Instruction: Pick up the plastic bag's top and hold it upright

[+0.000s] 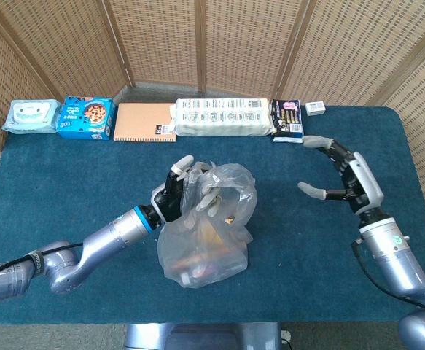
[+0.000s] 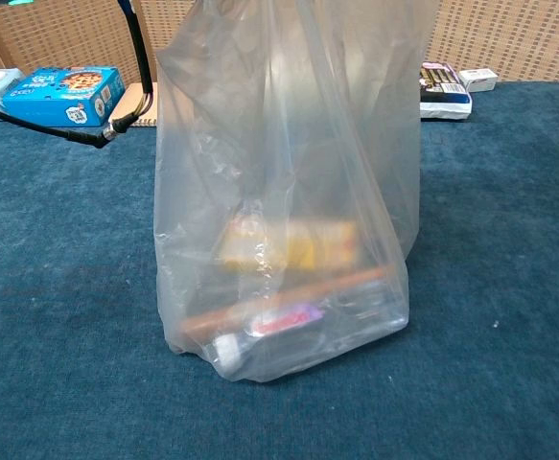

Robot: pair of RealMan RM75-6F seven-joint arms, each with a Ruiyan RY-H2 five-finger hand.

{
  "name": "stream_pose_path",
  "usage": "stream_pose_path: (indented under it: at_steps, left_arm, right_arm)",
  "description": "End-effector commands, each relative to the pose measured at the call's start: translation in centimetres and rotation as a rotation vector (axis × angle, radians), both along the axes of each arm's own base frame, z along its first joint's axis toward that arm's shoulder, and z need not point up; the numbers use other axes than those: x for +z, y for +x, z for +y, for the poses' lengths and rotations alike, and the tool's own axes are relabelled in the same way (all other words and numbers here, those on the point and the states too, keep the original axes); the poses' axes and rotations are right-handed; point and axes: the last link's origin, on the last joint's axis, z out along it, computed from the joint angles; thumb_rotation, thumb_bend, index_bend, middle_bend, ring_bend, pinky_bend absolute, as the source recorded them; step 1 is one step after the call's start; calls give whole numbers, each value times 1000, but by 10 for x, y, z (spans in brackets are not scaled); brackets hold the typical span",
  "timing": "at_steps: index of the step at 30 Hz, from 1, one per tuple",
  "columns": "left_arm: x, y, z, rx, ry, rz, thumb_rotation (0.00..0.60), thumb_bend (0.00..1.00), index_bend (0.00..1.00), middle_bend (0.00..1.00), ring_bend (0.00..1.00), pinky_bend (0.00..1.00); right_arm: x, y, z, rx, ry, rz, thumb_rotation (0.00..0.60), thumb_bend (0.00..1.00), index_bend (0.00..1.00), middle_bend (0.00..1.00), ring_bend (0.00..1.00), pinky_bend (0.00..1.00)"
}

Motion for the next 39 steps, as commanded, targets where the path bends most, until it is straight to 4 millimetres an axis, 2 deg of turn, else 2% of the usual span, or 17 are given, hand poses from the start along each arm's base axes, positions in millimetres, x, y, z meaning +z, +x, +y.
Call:
stream_pose_path:
  at_steps: [1,5,8,15,21,25,28,32,34,36,39]
  left_arm:
    - [6,2,-1,6,-46,-33,0,306,669,739,797,623]
    - [15,12,-3,-11,-118,-83,0,302,668,739,797,630]
    - [21,15,-3,-20,-144,-113,0,296,668,739,798,645]
    - [40,27,0,-57,-150,-141,0,289,669,745,807,711]
    - [55,42,-2,-63,-136,-128,0,318,700,795,848,771]
    - [60,46,-4,-71,-101,-41,0,341,701,795,848,798]
    - [60,47,-4,-114,-38,70,0,296,701,795,848,805]
    - [62,52,-5,-80,-48,44,0,247,701,795,848,804]
    - [62,54,-3,-60,-51,31,0,279,701,795,848,805]
    - [64,58,-1,-36,-49,11,0,358,706,799,855,814]
    - [70,64,1,-20,-36,-13,0,452,754,848,908,858]
  right_arm:
    - [-4,-13,3,-32,-6,-13,600,79,299,215,97,78]
    - [-11,-30,6,-67,-12,-24,600,80,299,214,97,79]
    - [-14,-34,7,-76,-12,-36,600,80,299,214,97,80]
    - [-18,-47,7,-113,-31,-70,600,82,299,214,97,83]
    - [-21,-59,9,-148,-45,-103,600,83,299,214,97,84]
    - [-22,-63,10,-156,-48,-118,600,84,299,212,97,84]
    - [-22,-64,10,-156,-49,-122,600,84,299,210,96,84]
    - [-20,-64,11,-156,-52,-124,600,84,299,208,95,84]
    - [-20,-64,12,-156,-53,-124,600,84,299,208,95,84]
    - [-20,-65,12,-158,-53,-122,600,84,299,208,95,84]
    - [-20,-67,14,-165,-51,-121,600,84,299,208,95,84]
